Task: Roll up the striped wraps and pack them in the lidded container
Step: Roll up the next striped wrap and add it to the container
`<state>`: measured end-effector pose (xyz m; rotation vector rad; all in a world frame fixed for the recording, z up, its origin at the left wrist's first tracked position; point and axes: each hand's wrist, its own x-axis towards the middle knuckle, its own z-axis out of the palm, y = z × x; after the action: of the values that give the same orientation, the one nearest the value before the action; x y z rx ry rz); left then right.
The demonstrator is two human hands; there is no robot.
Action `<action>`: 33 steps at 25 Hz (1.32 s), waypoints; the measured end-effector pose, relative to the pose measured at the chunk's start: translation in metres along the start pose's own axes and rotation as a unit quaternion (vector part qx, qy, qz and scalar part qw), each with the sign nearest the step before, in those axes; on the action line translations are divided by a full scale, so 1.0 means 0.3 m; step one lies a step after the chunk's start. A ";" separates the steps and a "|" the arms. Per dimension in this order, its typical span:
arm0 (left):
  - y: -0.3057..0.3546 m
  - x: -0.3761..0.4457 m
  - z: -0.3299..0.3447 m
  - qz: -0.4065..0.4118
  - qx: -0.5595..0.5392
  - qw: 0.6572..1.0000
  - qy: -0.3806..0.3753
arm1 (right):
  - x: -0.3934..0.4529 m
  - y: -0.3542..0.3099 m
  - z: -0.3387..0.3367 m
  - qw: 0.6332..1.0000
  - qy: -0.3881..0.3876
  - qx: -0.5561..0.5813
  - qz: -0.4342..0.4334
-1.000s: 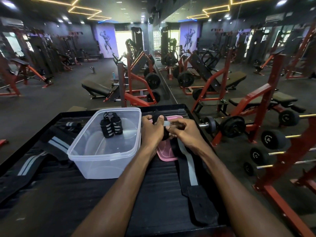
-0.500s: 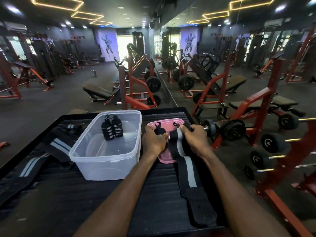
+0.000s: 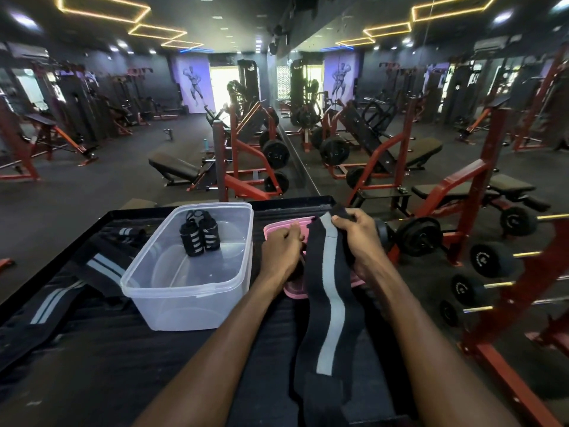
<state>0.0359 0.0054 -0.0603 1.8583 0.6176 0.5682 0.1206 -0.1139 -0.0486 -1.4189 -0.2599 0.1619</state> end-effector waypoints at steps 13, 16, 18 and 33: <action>0.033 -0.015 0.007 -0.041 -0.208 0.975 -0.064 | 0.000 0.027 0.001 0.999 0.004 -0.034 0.005; 0.047 -0.026 0.002 -0.067 -0.257 0.958 -0.108 | -0.004 0.016 -0.007 1.000 -0.014 0.001 0.027; 0.046 -0.021 -0.002 -0.067 -0.276 0.952 -0.112 | -0.025 -0.002 0.000 0.996 -0.064 0.035 0.055; 0.022 0.006 -0.037 -0.045 -0.234 0.970 -0.057 | -0.029 0.012 0.009 0.993 -0.099 0.057 -0.041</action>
<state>0.0312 0.0121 -0.0501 1.3998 0.4429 0.4930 0.1117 -0.1130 -0.0525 -1.2770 -0.4644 0.2466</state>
